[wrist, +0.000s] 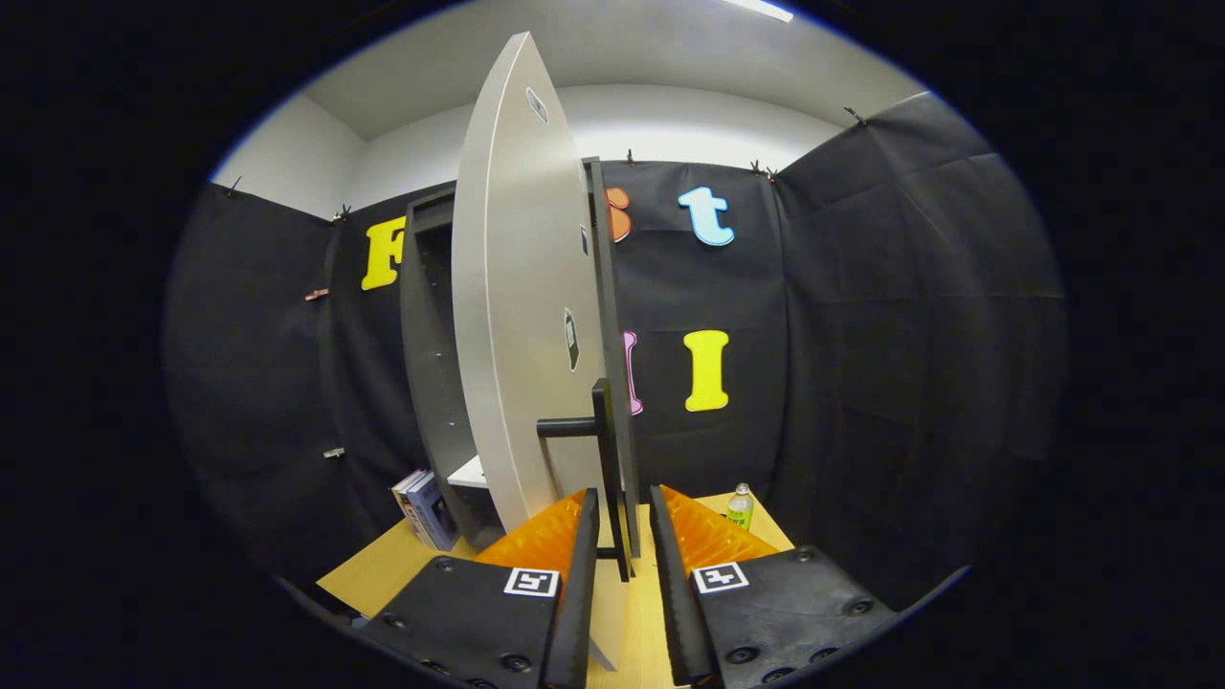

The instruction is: Open the shoe cabinet door, grab the shoes and put them into the shoe cabinet, then close the shoe cabinet door.

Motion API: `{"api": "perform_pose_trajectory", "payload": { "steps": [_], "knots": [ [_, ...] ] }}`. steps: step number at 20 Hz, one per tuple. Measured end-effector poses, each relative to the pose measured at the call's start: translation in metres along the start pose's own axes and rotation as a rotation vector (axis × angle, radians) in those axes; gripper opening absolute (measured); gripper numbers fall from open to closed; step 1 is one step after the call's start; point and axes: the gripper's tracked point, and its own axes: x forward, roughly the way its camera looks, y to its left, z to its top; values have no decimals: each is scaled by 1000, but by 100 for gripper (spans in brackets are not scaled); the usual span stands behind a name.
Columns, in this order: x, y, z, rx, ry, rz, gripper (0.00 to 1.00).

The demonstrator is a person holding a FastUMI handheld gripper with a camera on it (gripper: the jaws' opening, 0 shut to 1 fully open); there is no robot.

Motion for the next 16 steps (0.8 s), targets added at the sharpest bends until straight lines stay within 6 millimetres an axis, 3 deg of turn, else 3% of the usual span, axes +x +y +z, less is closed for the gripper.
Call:
{"api": "perform_pose_trajectory", "payload": {
  "steps": [5, 9, 12, 13, 16],
  "knots": [
    [-2, -5, -7, -12, -2, -24, 36],
    [-27, 3, -23, -94, 4, -62, 36],
    [-50, 25, -51, -140, 48, -36, 37],
    [-55, 41, -61, -135, 66, -3, 36],
    [-52, 82, -108, -130, 154, 57, 36]
  ]
}}
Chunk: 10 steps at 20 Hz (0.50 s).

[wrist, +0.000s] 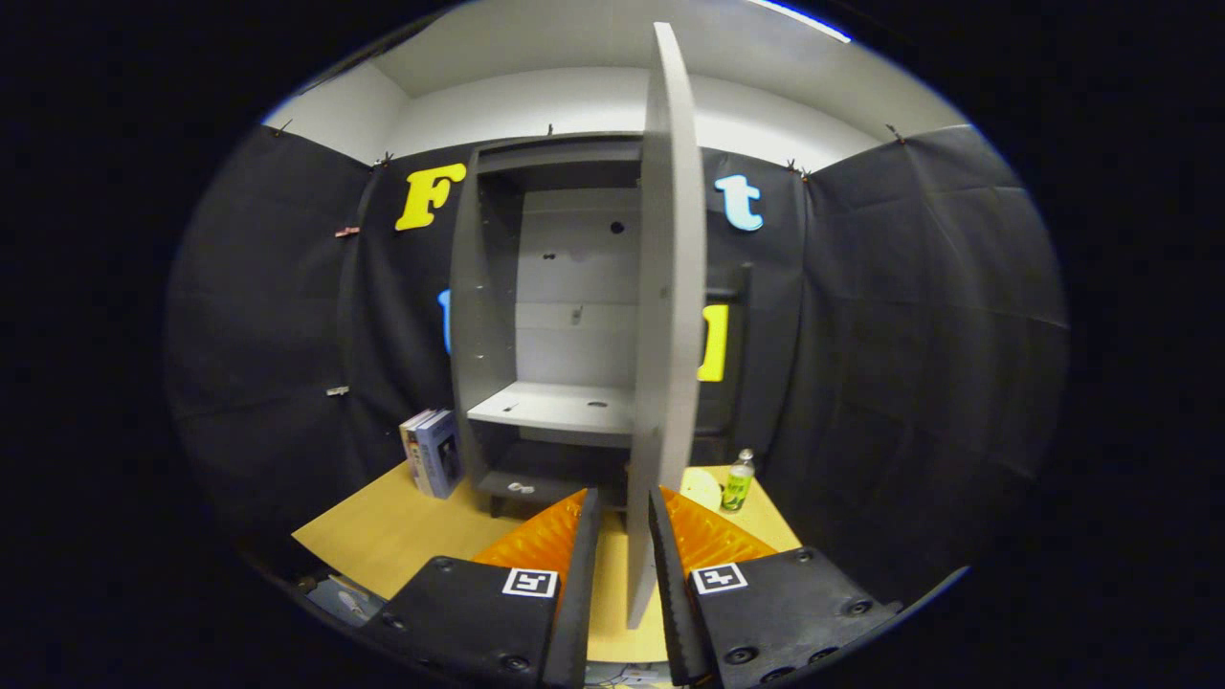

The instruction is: Open the shoe cabinet door, grab the shoes and put them into the shoe cabinet, then close the shoe cabinet door.

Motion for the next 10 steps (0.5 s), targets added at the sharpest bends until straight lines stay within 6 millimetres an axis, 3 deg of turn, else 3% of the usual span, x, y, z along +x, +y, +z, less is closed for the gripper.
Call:
{"api": "perform_pose_trajectory", "payload": {
  "steps": [1, 3, 4, 7, 9, 10],
  "knots": [
    [10, 10, -18, 3, 43, 19, 36],
    [22, 42, -51, 48, 137, 73, 67],
    [29, 55, -70, 70, 186, 87, 74],
    [63, 95, -126, 136, 323, 112, 86],
    [75, 105, -172, 149, 406, 125, 97],
    [81, 111, -188, 151, 436, 131, 97]
  ]
}}
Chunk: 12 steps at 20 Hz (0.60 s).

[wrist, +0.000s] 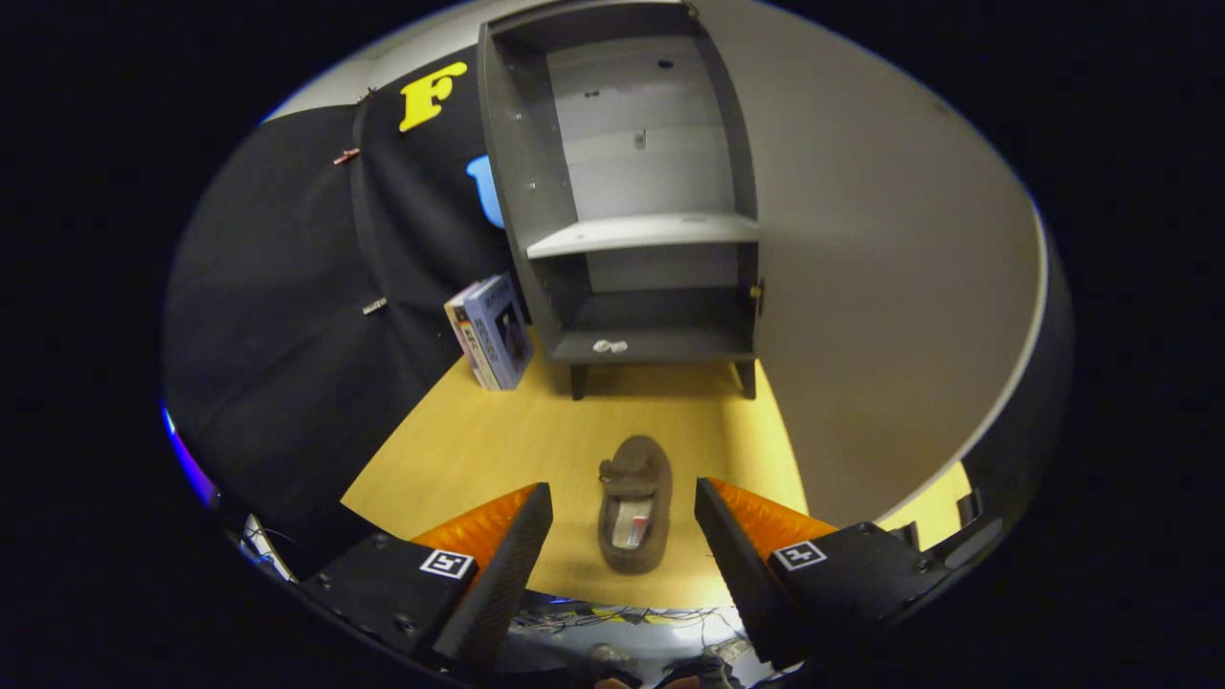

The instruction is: Open the shoe cabinet door, grab the shoes and put them into the shoe cabinet, then close the shoe cabinet door.

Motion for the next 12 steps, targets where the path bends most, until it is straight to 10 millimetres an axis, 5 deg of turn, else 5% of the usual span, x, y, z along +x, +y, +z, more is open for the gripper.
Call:
{"api": "perform_pose_trajectory", "payload": {
  "steps": [5, 12],
  "knots": [
    [69, 19, -50, 11, 111, 11, 98],
    [157, 13, -89, 28, 157, -51, 98]
  ]
}}
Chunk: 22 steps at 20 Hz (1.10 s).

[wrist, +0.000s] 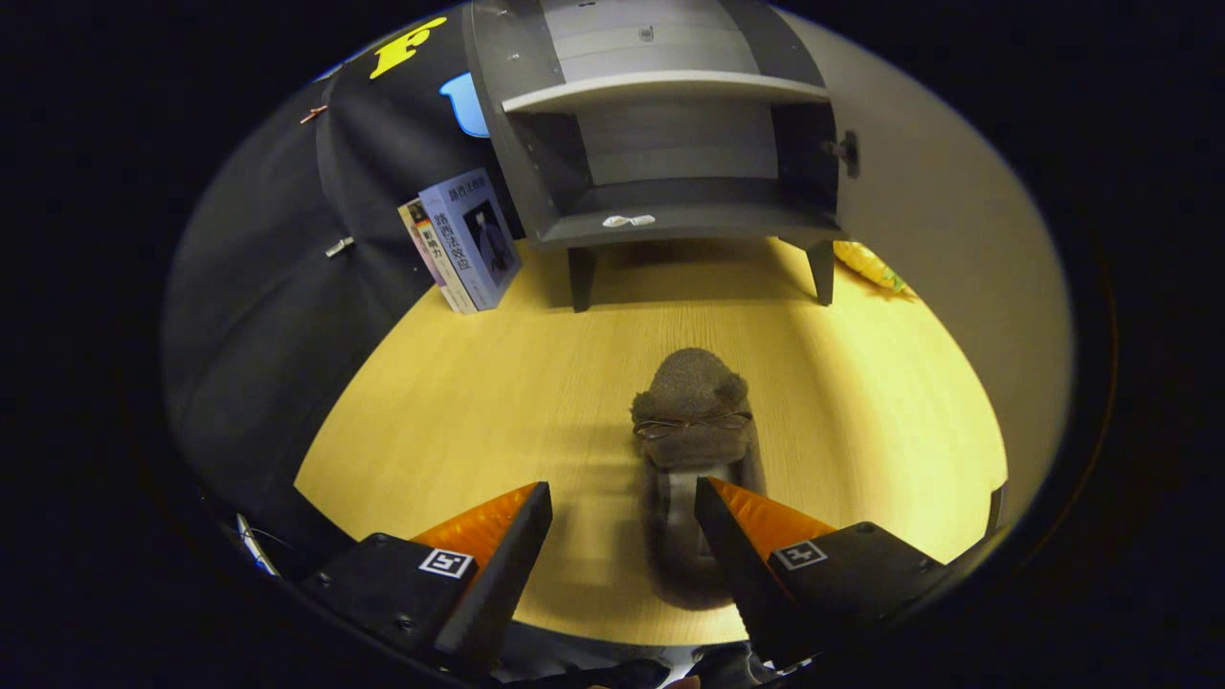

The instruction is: Open the shoe cabinet door, grab the shoes and put them into the shoe cabinet, then close the shoe cabinet door.

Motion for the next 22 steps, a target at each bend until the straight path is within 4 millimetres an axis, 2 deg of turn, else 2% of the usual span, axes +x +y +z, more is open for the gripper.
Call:
{"api": "perform_pose_trajectory", "payload": {
  "steps": [3, 5, 6, 8, 11, 12, 15, 18, 22],
  "knots": [
    [40, -4, 3, 38, -17, -41, 96],
    [59, -11, 12, 21, -77, -89, 83],
    [67, -15, 13, 13, -97, -122, 80],
    [75, -29, 18, 19, -139, -192, 56],
    [70, -30, 23, 67, -137, -183, 20],
    [67, -28, 27, 57, -133, -169, 8],
    [38, -27, 47, 53, -135, -135, 7],
    [-1, -25, 82, 66, -137, -115, 7],
    [-55, -20, 138, 124, -150, -92, 7]
  ]
}}
